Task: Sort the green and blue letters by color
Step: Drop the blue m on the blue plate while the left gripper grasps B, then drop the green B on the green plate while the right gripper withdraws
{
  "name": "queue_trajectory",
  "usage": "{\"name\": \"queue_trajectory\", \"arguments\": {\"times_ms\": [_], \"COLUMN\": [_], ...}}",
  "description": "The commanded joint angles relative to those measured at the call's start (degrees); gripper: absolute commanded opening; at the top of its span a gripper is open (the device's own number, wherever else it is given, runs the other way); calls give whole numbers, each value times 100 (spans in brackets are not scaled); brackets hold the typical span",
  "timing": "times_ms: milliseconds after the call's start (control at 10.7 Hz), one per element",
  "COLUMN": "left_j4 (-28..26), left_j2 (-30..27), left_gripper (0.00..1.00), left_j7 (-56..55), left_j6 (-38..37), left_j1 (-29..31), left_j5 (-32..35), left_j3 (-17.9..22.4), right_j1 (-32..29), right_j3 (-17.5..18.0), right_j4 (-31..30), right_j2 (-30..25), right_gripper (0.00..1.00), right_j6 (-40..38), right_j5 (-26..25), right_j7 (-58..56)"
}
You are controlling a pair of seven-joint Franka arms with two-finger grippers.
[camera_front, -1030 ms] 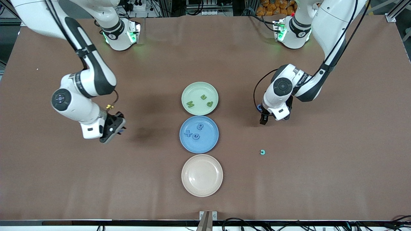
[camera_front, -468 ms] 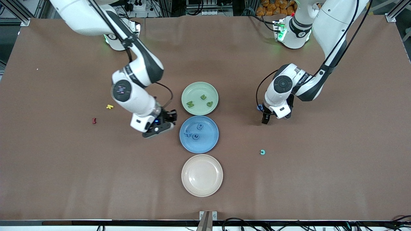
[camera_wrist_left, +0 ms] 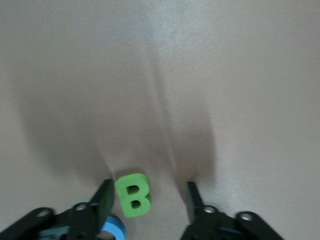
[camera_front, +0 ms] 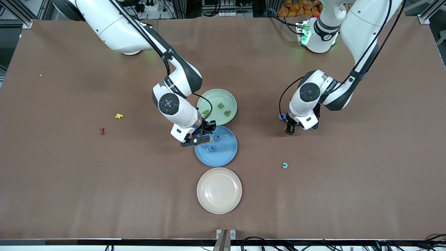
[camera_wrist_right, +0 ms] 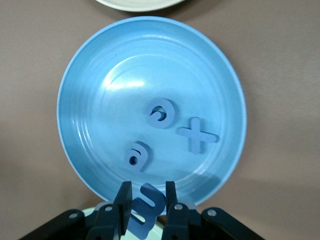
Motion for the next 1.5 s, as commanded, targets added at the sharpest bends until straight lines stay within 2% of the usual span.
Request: {"name": "queue_trajectory", "arguments": {"times_ms": [0,94,468,936,1311,1405], "left_j4": [-23,20,74,539,908,1065], "left_j2": [-36,-44,-185,-141,-106,-19], "left_gripper": [0,0,0,0,0,0], "left_j7": [-221,-221,-221,-292,-747,-940], "left_j6": [52,52,35,-1,-1,-1], "left_j1": [47,39,-48,-1356,-2595,-2877], "left_j5": [216,268,295,304,216,216], "left_j3": [-12,-12,-90,-117,-126,-100], "right_j1": [41,6,-47,-845,-1680,-1926], "right_j3": [-85,-86,-191,-165,-173,-182], "right_j4": [264,264,404,352,54,106], "right_j2": [193,175,9,-1632,-3240,-3470], "right_gripper": [66,100,100,100,100,100], "right_j6": [27,-17,-323,-2378,-3460,-3776], "right_j5": [-74,-82,-126,-126,-144,-170], "right_j7": [235,226,217,164,191,182]}}
